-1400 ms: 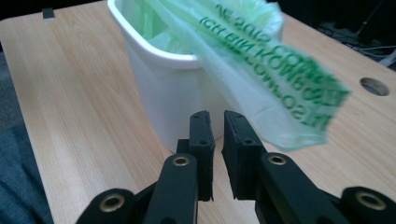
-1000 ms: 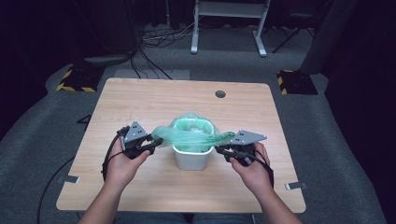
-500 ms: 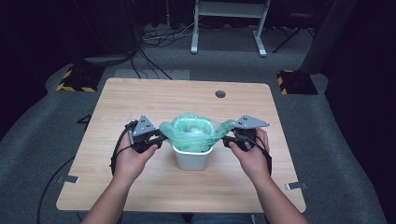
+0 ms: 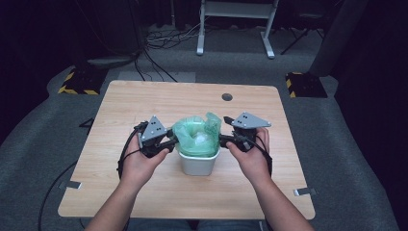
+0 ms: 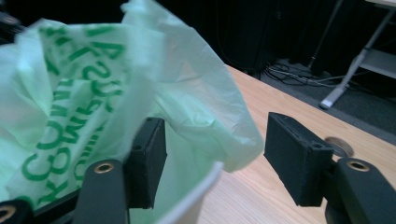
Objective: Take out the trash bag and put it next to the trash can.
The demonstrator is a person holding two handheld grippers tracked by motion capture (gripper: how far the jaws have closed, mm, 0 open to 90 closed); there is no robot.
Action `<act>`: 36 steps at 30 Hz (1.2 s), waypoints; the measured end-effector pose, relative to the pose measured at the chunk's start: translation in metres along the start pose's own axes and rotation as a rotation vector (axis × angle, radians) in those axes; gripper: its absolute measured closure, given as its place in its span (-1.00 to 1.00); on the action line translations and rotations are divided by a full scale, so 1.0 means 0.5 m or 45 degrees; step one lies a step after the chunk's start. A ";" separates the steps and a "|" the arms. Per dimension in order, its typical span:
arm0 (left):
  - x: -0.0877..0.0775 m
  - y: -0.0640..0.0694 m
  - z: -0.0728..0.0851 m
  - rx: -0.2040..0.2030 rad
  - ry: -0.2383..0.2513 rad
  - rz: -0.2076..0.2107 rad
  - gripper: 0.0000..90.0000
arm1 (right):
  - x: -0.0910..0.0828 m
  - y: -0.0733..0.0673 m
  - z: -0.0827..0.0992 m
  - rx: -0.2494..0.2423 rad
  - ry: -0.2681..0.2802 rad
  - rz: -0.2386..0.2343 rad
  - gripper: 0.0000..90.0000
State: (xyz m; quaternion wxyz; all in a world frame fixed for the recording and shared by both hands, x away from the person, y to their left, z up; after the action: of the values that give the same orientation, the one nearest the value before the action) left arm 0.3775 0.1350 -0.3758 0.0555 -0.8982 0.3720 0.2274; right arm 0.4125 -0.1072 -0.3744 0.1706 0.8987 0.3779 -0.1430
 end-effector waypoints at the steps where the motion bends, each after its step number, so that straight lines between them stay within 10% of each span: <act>1: 0.004 0.003 -0.001 0.001 -0.001 0.006 0.53 | 0.003 -0.005 -0.004 -0.007 0.007 -0.009 -0.14; 15: 0.026 0.015 -0.008 -0.008 -0.032 0.039 0.82 | 0.021 -0.081 -0.036 -0.035 0.033 -0.270 -0.33; 24: 0.033 0.033 -0.021 -0.011 -0.016 0.080 0.82 | 0.052 -0.112 -0.043 -0.159 -0.060 -0.352 -0.36; 28: 0.035 0.036 -0.021 0.009 -0.019 0.079 0.81 | 0.070 -0.115 -0.040 -0.168 -0.105 -0.368 -0.19; 36: 0.031 0.030 -0.016 -0.006 -0.004 0.071 0.59 | 0.074 -0.115 -0.031 -0.206 -0.173 -0.399 0.91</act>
State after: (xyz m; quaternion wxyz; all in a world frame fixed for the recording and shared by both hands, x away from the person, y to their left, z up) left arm 0.3795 0.1120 -0.3743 0.0474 -0.8873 0.3963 0.2311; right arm 0.3978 -0.0396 -0.3860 0.2430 0.8004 0.5112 -0.1973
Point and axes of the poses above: each handheld gripper's, and its own axes: x roughly forward along the jaws, z roughly out of its underside, y roughly to its right, the point moved 3 cm from there along x, roughly forward along the jaws, and after that the axes turned 7 degrees about -x, right-handed, at the moved point
